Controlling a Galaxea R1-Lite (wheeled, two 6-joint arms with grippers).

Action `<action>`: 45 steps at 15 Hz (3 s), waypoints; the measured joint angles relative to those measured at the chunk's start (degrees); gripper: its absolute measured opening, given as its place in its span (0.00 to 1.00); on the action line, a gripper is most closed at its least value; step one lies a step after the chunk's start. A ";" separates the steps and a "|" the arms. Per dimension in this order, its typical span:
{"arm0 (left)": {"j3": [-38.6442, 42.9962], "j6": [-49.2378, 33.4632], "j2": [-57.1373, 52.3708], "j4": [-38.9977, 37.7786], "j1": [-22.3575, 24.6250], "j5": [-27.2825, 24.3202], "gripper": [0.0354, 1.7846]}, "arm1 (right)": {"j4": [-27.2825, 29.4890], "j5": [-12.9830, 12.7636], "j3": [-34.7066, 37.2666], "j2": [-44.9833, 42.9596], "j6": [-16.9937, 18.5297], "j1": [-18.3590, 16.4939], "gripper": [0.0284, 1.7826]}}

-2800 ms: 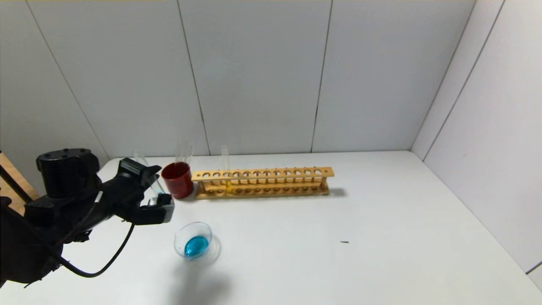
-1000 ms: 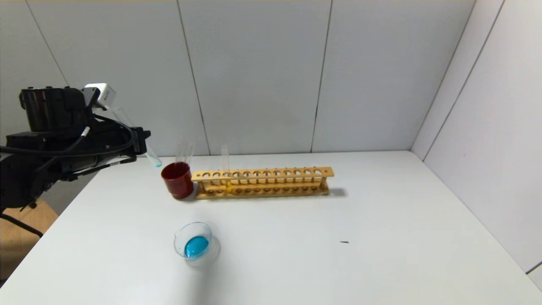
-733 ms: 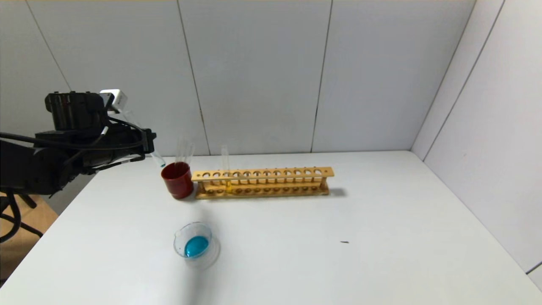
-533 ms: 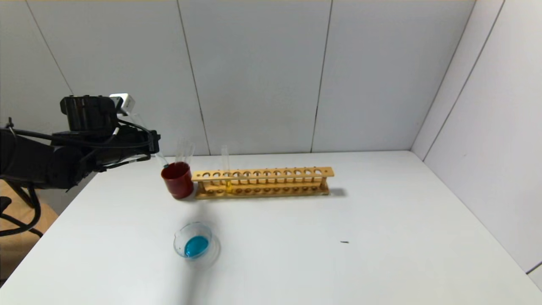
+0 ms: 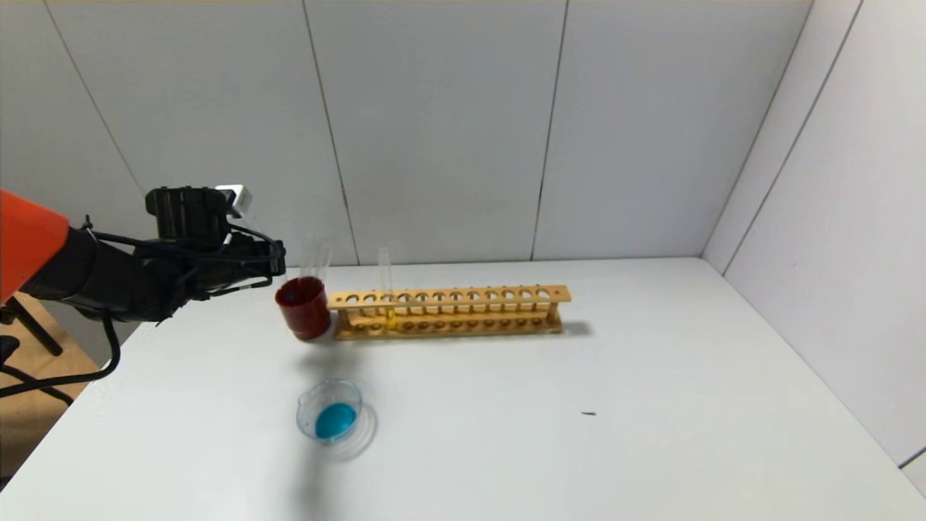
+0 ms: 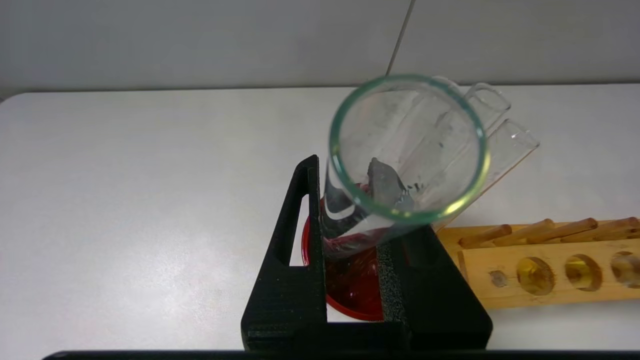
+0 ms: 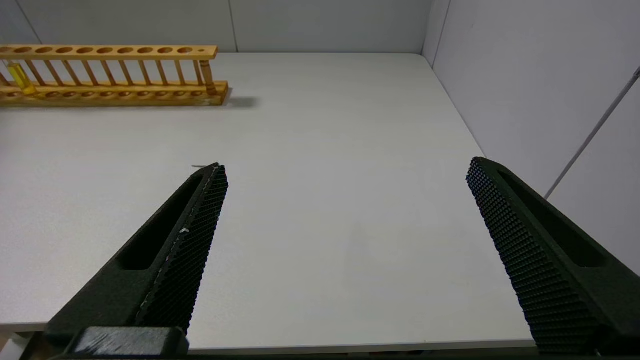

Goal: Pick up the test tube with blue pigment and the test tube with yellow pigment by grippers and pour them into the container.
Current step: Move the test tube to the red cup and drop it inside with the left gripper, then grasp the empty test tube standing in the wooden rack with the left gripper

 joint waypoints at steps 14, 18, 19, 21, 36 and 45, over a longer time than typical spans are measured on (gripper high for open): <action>-1.87 0.01 6.06 -3.23 -0.30 0.41 0.25 | 0.00 -0.01 0.00 0.00 0.00 0.00 0.98; -2.10 0.09 6.06 -3.23 -0.33 0.45 0.59 | 0.00 0.00 0.00 0.00 0.02 0.00 0.98; -2.12 0.12 5.95 -3.23 -0.33 0.50 0.69 | 0.00 0.00 0.00 0.00 0.02 0.00 0.98; -2.17 0.20 5.05 -2.99 -0.33 0.55 0.84 | 0.00 0.00 0.00 0.00 0.02 0.00 0.98; -0.02 1.13 -28.81 25.16 -4.53 -0.28 0.98 | 0.02 -0.01 0.00 0.00 0.00 0.00 0.98; 12.07 -3.74 -34.15 24.44 -18.98 -0.33 0.98 | 0.02 0.00 0.00 0.00 0.02 0.02 0.98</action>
